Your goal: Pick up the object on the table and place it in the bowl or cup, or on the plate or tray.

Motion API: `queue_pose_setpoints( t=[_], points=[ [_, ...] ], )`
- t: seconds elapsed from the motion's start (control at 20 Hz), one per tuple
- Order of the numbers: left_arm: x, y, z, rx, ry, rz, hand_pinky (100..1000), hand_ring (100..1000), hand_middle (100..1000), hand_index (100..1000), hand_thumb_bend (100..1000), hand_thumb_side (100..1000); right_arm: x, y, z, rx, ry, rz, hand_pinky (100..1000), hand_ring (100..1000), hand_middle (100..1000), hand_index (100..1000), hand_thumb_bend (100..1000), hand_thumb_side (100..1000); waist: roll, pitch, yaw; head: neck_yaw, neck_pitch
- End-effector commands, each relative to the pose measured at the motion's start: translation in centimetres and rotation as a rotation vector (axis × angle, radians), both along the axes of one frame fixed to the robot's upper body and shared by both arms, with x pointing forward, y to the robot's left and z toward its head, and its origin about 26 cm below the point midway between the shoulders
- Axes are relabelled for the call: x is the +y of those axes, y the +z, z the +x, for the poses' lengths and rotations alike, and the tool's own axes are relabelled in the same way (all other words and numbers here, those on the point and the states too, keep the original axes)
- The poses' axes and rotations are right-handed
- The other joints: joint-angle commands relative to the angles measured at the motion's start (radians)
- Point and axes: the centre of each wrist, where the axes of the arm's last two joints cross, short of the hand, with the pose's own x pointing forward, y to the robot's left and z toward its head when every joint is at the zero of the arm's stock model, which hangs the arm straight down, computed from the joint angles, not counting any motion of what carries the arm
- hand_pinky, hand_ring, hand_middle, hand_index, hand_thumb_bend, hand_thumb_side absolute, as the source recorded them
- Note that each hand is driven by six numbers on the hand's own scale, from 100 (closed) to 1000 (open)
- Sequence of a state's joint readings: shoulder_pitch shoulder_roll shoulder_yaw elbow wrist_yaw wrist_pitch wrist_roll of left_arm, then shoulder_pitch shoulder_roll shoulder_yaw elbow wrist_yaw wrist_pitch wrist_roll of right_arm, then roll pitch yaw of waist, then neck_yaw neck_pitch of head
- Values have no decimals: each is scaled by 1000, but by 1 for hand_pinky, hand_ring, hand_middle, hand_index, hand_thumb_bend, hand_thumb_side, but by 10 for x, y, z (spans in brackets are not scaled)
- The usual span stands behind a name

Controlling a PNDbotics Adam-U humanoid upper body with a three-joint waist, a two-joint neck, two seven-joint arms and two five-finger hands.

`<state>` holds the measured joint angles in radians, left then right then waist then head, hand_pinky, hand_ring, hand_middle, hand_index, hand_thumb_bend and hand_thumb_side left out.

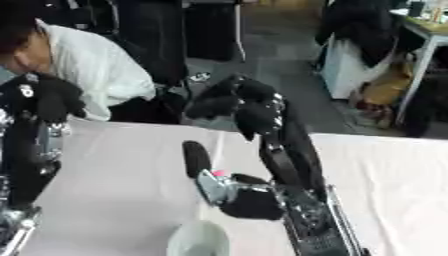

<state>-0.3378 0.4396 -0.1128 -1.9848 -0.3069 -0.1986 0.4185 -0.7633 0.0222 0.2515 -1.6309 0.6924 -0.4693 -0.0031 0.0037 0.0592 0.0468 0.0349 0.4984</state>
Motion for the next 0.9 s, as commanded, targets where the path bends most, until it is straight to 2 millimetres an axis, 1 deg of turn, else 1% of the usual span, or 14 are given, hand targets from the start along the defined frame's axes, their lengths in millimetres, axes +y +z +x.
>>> queue_pose_setpoints(
  t=[0.05, 0.1, 0.15, 0.2, 0.25, 0.4, 0.45, 0.6, 0.65, 0.7, 0.75, 0.8, 0.85, 0.9],
  points=[
    [2, 6, -2, -17, -3, 12, 518, 391, 545, 622, 100, 674, 10, 0, 13, 36, -29, -48, 100, 606, 704, 755, 144, 606, 3, -16, -1, -22, 7],
    [2, 6, -2, -14, -3, 12, 518, 391, 545, 621, 100, 674, 17, -1, 20, 52, -36, -74, 100, 590, 688, 746, 139, 521, 3, -17, -1, -26, 10],
    [2, 5, -3, -10, -3, 13, 519, 390, 546, 622, 100, 674, 24, -1, 26, 66, -47, -106, 100, 646, 736, 785, 150, 642, 3, -18, -2, -31, 14],
    [2, 4, -3, -7, -3, 14, 518, 390, 546, 622, 100, 674, 30, -2, 32, 76, -57, -133, 100, 644, 735, 783, 149, 639, 4, -19, -2, -33, 15],
    [2, 3, -3, -2, -3, 15, 519, 389, 546, 623, 100, 674, 38, -3, 38, 82, -71, -169, 100, 646, 741, 792, 181, 660, 4, -19, -3, -35, 19],
    [2, 2, -3, 7, -4, 15, 520, 389, 546, 623, 100, 674, 60, -7, 52, 76, -106, -244, 100, 647, 742, 798, 224, 671, 7, -19, -4, -38, 24],
    [2, 1, -4, 10, -4, 15, 520, 388, 546, 623, 100, 673, 66, -9, 57, 70, -120, -267, 100, 656, 757, 815, 276, 686, 8, -18, -5, -39, 26],
    [1, 0, -4, 15, -7, 13, 521, 387, 546, 623, 100, 673, 84, -19, 68, 51, -181, -348, 100, 656, 768, 828, 314, 696, 12, -13, -5, -41, 25],
    [1, 0, -4, 15, -7, 12, 521, 386, 545, 624, 100, 673, 88, -23, 71, 44, -199, -372, 100, 658, 782, 849, 359, 688, 13, -11, -4, -41, 24],
    [1, 0, -4, 16, -7, 11, 521, 386, 545, 624, 100, 673, 92, -27, 74, 37, -218, -393, 100, 659, 780, 843, 347, 692, 14, -9, -4, -41, 23],
    [1, 0, -4, 16, -8, 11, 521, 385, 545, 624, 100, 673, 95, -30, 76, 28, -235, -414, 100, 649, 785, 863, 402, 671, 15, -6, -3, -41, 22],
    [1, 0, -4, 17, -8, 10, 521, 385, 545, 624, 100, 673, 97, -34, 78, 19, -253, -434, 100, 649, 785, 863, 402, 671, 15, -4, -2, -41, 22],
    [0, 0, -4, 17, -9, 9, 521, 385, 545, 624, 100, 673, 99, -36, 80, 10, -270, -452, 100, 632, 780, 873, 452, 644, 16, -2, -2, -40, 21],
    [0, 0, -4, 17, -9, 8, 521, 385, 545, 624, 100, 673, 100, -39, 82, 0, -288, -469, 100, 634, 781, 873, 446, 647, 16, 0, -1, -39, 20]
  ],
)
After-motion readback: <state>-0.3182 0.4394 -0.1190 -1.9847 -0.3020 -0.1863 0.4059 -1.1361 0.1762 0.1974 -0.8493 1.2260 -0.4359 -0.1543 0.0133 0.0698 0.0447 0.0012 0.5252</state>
